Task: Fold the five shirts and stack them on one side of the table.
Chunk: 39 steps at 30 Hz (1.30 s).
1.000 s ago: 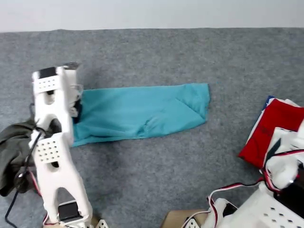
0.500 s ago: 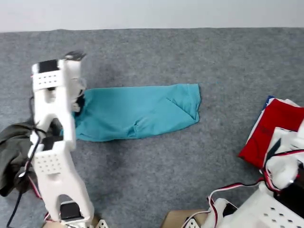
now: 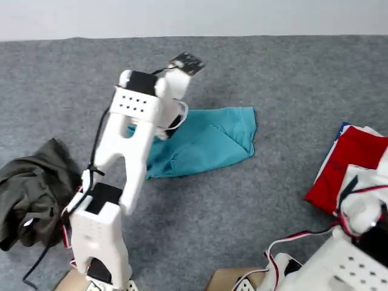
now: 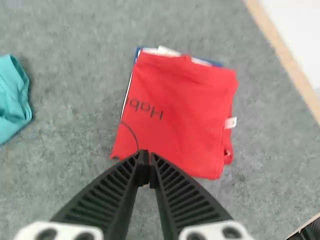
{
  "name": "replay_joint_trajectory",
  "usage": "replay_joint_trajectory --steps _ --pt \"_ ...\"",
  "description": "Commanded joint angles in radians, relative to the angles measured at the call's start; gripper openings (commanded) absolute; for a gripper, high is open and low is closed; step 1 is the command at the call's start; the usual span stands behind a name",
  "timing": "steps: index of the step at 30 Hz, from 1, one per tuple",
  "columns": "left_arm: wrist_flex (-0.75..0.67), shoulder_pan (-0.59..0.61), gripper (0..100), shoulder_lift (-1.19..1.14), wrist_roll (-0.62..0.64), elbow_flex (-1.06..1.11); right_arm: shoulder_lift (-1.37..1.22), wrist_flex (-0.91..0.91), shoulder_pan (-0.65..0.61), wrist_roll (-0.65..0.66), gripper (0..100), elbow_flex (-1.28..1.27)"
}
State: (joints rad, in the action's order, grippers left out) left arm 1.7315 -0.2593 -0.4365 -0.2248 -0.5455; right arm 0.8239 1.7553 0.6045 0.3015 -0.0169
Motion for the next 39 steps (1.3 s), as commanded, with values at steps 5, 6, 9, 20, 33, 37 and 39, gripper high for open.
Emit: replay_joint_trajectory --steps 5,6,9,20,33,37,39 --pt "0.023 -0.137 0 -0.054 0.078 -0.274 0.054 0.018 -0.012 0.000 1.0 -0.002" --pt "0.023 -0.157 0 -0.071 0.083 -0.303 0.058 0.018 -0.012 0.000 1.0 -0.002" --pt "0.021 -0.210 0 -0.126 0.083 -0.375 0.068 0.021 -0.012 0.002 1.0 -0.028" --pt "0.003 -0.262 0 -0.405 0.110 -0.673 0.246 0.018 -0.010 0.009 1.0 -0.172" --pt "-0.032 -0.315 1 -0.586 0.110 -0.875 0.414 0.018 -0.010 0.011 1.1 -0.308" --pt "-0.049 -0.321 9 -0.589 0.109 -0.877 0.417 0.018 -0.010 0.011 1.1 -0.308" --pt "-0.043 -0.322 17 -0.583 0.109 -0.885 0.418 0.018 -0.010 0.011 1.1 -0.308"
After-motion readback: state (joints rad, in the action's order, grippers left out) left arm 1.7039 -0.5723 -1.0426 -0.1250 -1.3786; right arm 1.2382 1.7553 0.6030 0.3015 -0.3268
